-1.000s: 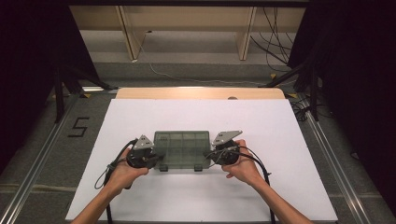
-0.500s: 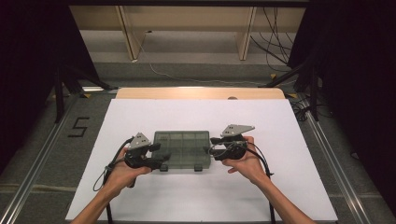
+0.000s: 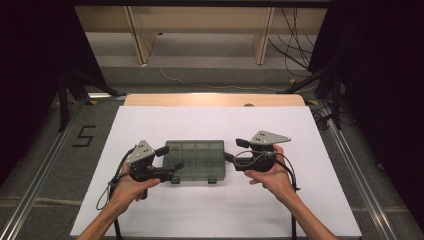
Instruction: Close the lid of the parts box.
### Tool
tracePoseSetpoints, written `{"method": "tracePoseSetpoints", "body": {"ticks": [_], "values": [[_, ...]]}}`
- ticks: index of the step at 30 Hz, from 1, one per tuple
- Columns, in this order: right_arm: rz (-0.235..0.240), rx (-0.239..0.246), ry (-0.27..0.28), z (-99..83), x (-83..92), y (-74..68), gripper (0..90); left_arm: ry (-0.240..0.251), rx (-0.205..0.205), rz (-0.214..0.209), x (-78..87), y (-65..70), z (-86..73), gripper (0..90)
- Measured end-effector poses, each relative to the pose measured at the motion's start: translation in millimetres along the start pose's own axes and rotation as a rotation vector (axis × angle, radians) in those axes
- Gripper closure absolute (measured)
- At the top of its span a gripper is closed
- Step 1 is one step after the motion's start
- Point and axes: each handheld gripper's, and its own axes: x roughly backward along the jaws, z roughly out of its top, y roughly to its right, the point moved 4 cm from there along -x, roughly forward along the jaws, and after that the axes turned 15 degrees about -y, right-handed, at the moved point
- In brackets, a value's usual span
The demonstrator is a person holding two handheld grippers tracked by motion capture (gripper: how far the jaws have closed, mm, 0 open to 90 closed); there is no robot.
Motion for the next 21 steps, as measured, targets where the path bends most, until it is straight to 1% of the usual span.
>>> {"method": "tracePoseSetpoints", "body": {"ticks": [1,2,3,4,5,7,8,9,10,11,12,13,14,15,16,17,18,19,20,21], "values": [[0.0,-0.004,0.002,-0.2,1.9,-0.4,28.6,-0.012,-0.016,0.007,1.8,-0.1,-0.6,22.9],[-0.014,-0.013,-0.004,-0.9,4.5,-0.1,28.1,0.005,-0.014,0.003,1.7,1.3,0.1,22.6],[-0.015,-0.013,0.008,-1.3,5.6,-0.3,28.1,-0.001,-0.022,0.01,3.4,1.9,-0.5,22.3],[-0.011,-0.01,0.02,-1.8,7.3,-1.0,28.1,0.006,-0.021,0.008,3.5,2.8,-0.2,22.0],[-0.011,-0.013,0.017,-2.3,8.8,-1.6,28.0,0.0,-0.022,0.014,4.8,3.3,-0.7,21.6],[-0.016,-0.012,0.027,-3.2,12.0,-2.4,27.3,0.006,-0.034,0.013,6.3,4.1,-0.8,21.0],[-0.008,-0.018,0.034,-3.4,13.3,-3.7,27.1,0.008,-0.03,0.01,7.2,5.2,-1.0,20.6],[-0.017,-0.013,0.028,-4.2,15.2,-3.8,26.4,0.016,-0.032,0.009,8.2,5.9,-1.0,20.2],[-0.013,-0.019,0.059,-4.0,15.3,-4.8,25.6,0.018,-0.039,0.015,9.3,6.1,-0.9,19.7],[-0.012,-0.022,0.048,-5.1,17.7,-5.4,24.9,0.025,-0.032,0.008,10.0,7.4,-1.1,19.4],[-0.012,-0.023,0.064,-5.5,18.4,-5.8,24.6,0.028,-0.037,0.01,11.2,8.3,-1.2,19.2],[-0.015,-0.028,0.053,-7.0,20.6,-6.5,24.0,0.029,-0.039,0.006,11.9,9.9,-1.6,18.8],[-0.014,-0.026,0.068,-8.0,21.3,-7.0,23.2,0.039,-0.031,0.002,11.3,12.1,-1.3,18.6],[-0.027,-0.029,0.07,-9.2,23.0,-7.4,23.1,0.036,-0.032,0.0,11.3,12.9,-1.8,18.6],[-0.022,-0.028,0.069,-10.2,24.4,-7.8,23.1,0.019,-0.051,0.007,12.2,13.0,-3.4,18.6],[-0.022,-0.036,0.073,-11.7,26.4,-8.6,23.0,0.023,-0.053,0.01,12.1,13.7,-3.5,18.5],[-0.017,-0.037,0.085,-12.3,26.4,-9.4,22.4,0.012,-0.065,0.009,13.1,13.8,-4.4,18.3],[-0.015,-0.038,0.091,-13.5,27.4,-10.4,21.6,0.024,-0.048,0.008,12.9,15.3,-4.3,17.9],[-0.017,-0.036,0.085,-15.1,28.0,-11.4,21.1,0.029,-0.055,0.007,13.5,15.7,-4.6,17.7],[-0.025,-0.03,0.077,-17.3,29.8,-11.8,21.0,0.033,-0.052,0.005,13.6,16.4,-4.7,17.5]]}}
